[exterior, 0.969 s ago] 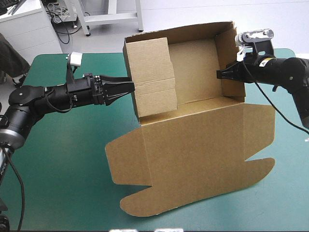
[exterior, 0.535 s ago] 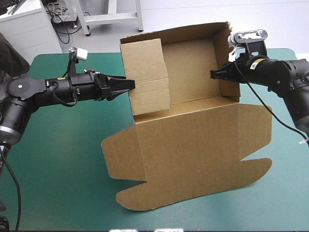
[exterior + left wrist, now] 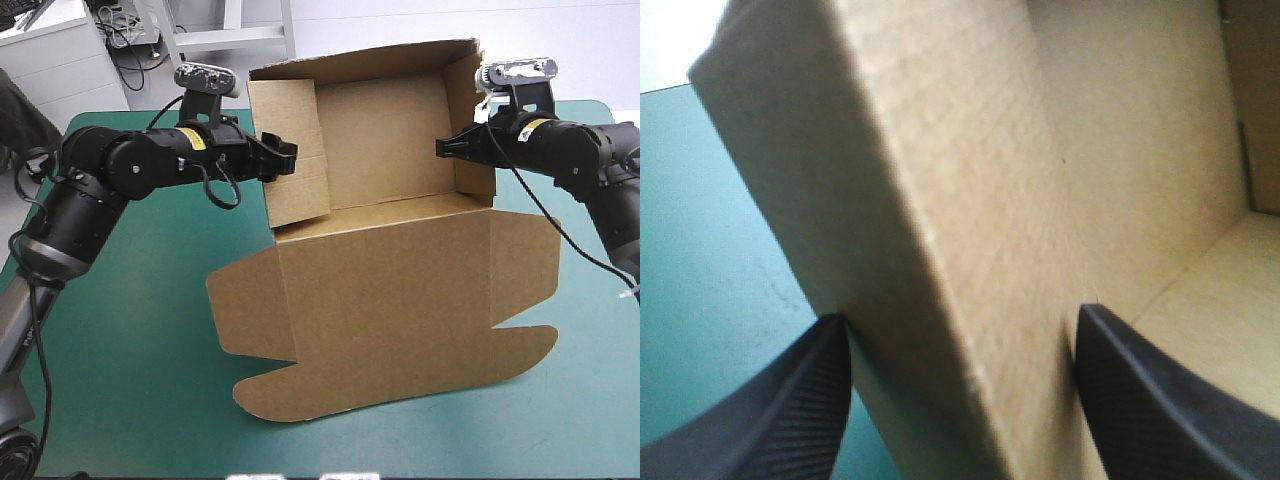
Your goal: Fold the box
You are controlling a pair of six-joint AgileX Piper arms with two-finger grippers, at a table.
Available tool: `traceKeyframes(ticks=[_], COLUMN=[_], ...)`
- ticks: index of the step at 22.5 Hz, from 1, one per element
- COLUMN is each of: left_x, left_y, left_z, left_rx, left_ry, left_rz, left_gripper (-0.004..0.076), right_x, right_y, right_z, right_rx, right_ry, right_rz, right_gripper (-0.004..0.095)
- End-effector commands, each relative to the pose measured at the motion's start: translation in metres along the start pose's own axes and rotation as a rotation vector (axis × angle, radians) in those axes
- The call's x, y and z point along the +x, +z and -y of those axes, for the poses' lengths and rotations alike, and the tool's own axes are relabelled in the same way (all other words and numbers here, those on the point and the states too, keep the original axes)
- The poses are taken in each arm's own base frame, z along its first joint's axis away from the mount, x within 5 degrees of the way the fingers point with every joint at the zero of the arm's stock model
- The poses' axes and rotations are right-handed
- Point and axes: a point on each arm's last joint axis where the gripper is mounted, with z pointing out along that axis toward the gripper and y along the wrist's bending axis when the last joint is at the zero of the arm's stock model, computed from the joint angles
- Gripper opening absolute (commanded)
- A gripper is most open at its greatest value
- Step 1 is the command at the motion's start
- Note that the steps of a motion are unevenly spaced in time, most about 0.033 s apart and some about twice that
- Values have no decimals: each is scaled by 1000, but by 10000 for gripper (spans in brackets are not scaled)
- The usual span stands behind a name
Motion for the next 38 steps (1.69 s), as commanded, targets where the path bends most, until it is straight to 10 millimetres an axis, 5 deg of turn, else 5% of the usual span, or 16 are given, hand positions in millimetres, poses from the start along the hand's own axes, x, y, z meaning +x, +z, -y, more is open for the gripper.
traceKeyframes(ticks=[1,4,11,13,16,20,31,38], left_x=[-19,-20,-25,-26,-24,-13,32,53], left_y=[-16,-11,-12,-11,-2,40,127,165], left_z=[12,16,19,18,16,15,-1,-8], left_rx=[-71,-168,-155,-164,-181,-170,-234,-240], left_ry=[-19,-53,-130,-119,-113,-98,-21,-22], left_rz=[137,166,240,249,225,108,-255,-351], left_gripper=[449,411,31,-15,-16,-15,-15,-15], right_x=[-16,-17,-16,-14,-12,1,39,62], right_y=[-19,-19,-19,-19,-18,-2,65,110], right_z=[-3,-3,-3,-2,-2,0,8,10], right_rx=[-17,-17,-11,-4,0,9,4,-26], right_ry=[34,40,35,26,24,17,41,76], right_rz=[131,137,127,113,89,-58,-408,-542], right_gripper=[-17,-17,-17,-17,-17,-18,-18,-18])
